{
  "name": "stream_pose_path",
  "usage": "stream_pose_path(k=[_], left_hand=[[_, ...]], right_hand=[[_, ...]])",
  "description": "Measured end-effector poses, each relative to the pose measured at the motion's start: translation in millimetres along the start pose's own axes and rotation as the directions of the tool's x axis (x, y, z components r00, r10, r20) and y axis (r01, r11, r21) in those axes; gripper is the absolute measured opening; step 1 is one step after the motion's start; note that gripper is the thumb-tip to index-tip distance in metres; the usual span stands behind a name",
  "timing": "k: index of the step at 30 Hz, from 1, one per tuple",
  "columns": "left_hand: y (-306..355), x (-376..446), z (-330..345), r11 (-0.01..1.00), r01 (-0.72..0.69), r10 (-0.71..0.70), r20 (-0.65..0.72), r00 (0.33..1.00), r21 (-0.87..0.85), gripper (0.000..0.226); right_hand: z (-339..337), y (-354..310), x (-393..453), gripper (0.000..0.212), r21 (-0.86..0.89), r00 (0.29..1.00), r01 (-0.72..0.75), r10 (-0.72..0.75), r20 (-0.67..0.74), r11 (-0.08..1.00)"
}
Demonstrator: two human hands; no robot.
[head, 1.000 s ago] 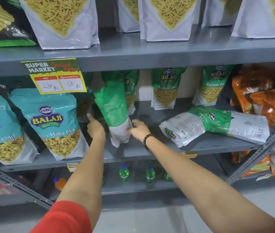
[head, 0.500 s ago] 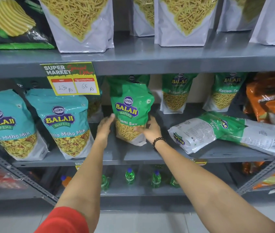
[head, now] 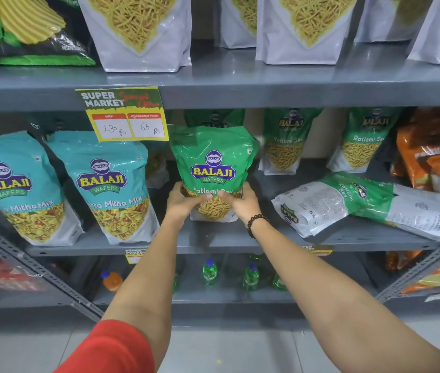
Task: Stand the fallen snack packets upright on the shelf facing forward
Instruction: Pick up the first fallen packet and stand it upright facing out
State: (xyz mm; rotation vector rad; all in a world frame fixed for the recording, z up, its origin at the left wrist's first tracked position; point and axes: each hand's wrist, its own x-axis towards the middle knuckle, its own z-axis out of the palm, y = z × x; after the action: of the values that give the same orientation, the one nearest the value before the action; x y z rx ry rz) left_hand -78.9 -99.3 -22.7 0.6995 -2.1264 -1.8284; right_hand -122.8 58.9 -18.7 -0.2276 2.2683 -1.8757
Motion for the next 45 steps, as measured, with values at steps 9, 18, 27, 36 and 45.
stream_pose_path(k=[9, 18, 27, 36, 45], left_hand=[[-2, -36, -8, 0.993, -0.04, 0.046, -0.05, 0.998, 0.113, 0.077], [-2, -57, -14, 0.989, -0.042, 0.047, -0.031, 0.998, 0.141, 0.08], [-1, -69, -13, 0.994, -0.077, 0.081, -0.045, 0.996, 0.083, 0.101], [31, -108, 32, 0.801, -0.441, 0.56, -0.245, 0.792, 0.405, 0.082], [68, -124, 129, 0.582, -0.734, 0.763, 0.076, 0.642, 0.351, 0.062]], right_hand=[[-2, -1, -34, 0.055, -0.005, 1.0, 0.003, -0.003, 0.009, 1.0], [-3, -1, -52, 0.057, -0.014, 0.999, -0.001, 0.001, 0.048, 1.0], [-4, -3, -58, 0.066, -0.009, 0.999, -0.02, 0.02, 0.029, 1.0], [-33, -16, -64, 0.071, 0.115, 0.928, -0.005, 0.048, -0.369, 0.993], [-112, 1, -43, 0.063, 0.125, 0.783, -0.079, 0.139, -0.607, 0.989]])
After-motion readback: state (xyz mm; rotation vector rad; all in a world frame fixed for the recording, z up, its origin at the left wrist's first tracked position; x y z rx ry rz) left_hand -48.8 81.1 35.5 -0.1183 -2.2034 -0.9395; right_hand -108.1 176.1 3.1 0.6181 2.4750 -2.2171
